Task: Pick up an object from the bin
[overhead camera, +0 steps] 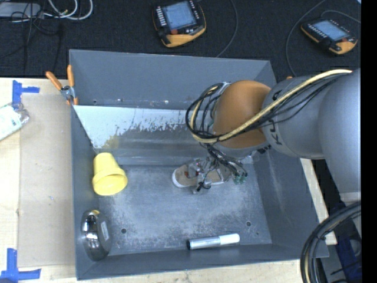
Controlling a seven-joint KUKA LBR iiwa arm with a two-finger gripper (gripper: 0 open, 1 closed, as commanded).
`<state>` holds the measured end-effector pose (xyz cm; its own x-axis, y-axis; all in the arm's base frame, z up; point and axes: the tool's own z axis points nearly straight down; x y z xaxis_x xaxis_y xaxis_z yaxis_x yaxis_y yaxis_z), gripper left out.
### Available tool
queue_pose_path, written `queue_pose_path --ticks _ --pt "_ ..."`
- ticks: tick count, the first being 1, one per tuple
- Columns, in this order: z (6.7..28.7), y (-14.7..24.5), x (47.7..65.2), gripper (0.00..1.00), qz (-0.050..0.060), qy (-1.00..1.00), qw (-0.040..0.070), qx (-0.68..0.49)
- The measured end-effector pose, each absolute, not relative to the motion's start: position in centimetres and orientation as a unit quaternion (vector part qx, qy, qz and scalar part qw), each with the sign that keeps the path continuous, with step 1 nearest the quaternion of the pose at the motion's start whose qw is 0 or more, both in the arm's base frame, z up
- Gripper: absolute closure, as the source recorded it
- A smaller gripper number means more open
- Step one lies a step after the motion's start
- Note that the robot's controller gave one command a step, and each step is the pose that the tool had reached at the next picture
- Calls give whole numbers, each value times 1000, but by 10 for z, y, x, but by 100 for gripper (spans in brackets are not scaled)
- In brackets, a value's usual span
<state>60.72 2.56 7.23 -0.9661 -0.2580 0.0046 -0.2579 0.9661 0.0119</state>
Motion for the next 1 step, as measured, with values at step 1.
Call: queue_pose_path --ticks 1 --pt "213 20 600 100 -6 -998 0 70"
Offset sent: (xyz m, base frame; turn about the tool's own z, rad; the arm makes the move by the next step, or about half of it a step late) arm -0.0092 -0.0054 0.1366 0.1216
